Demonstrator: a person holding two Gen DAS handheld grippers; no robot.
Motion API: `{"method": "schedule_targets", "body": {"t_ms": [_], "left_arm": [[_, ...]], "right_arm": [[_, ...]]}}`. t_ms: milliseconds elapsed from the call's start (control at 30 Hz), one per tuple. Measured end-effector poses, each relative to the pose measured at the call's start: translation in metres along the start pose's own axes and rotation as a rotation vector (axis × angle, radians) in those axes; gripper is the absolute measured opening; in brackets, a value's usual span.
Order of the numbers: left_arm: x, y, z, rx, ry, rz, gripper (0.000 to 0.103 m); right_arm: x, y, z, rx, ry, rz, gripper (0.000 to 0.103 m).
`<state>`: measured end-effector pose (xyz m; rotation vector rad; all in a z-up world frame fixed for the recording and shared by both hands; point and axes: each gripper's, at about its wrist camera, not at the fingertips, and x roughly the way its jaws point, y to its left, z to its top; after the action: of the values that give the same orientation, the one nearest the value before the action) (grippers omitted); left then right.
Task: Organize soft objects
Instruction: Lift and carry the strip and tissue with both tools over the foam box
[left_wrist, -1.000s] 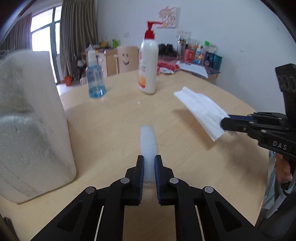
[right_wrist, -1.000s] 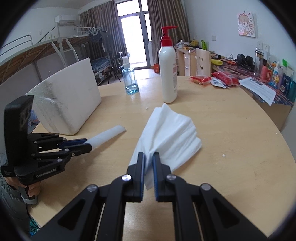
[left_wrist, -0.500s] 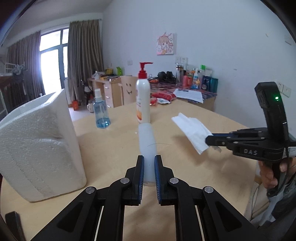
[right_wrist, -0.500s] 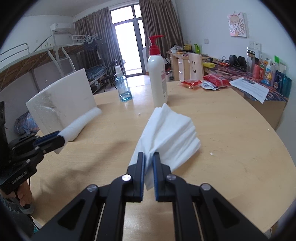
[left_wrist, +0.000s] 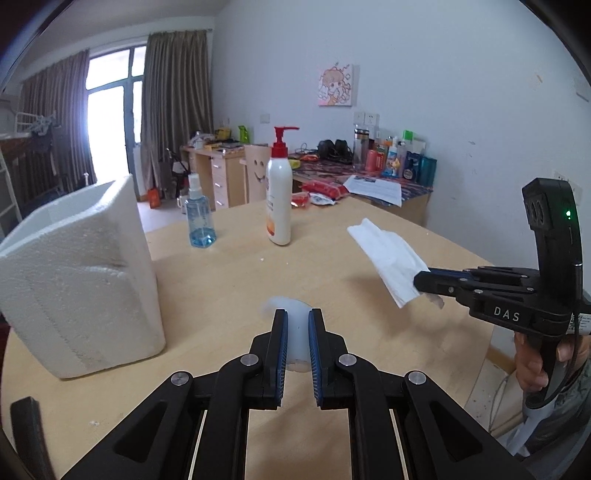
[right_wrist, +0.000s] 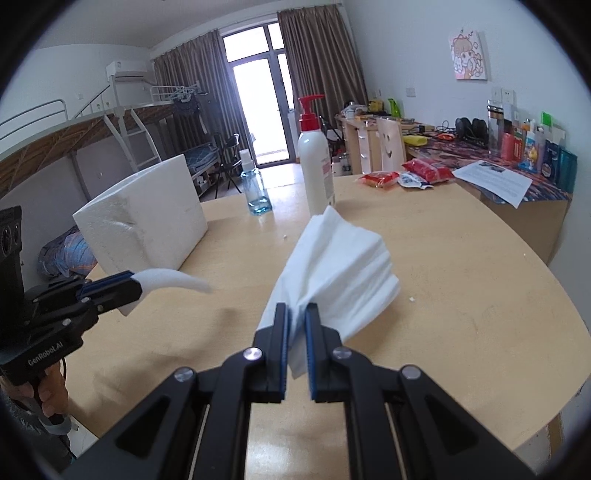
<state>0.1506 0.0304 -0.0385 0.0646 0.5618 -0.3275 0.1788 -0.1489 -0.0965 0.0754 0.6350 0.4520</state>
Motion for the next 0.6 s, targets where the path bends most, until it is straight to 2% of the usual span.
{"method": "schedule_targets", "body": {"t_ms": [333, 600], "left_arm": [[-0.023, 0.0, -0.007, -0.034, -0.031, 0.037, 0.012], [-0.05, -0.004, -0.014, -0.064, -0.094, 0.116, 0.012]], "right_arm": [[-0.012, 0.006, -0.001, -0.013, -0.023, 0.019, 0.011], [-0.018, 0.014, -0.003, -0.039, -0.038, 0.036, 0.011]]}}
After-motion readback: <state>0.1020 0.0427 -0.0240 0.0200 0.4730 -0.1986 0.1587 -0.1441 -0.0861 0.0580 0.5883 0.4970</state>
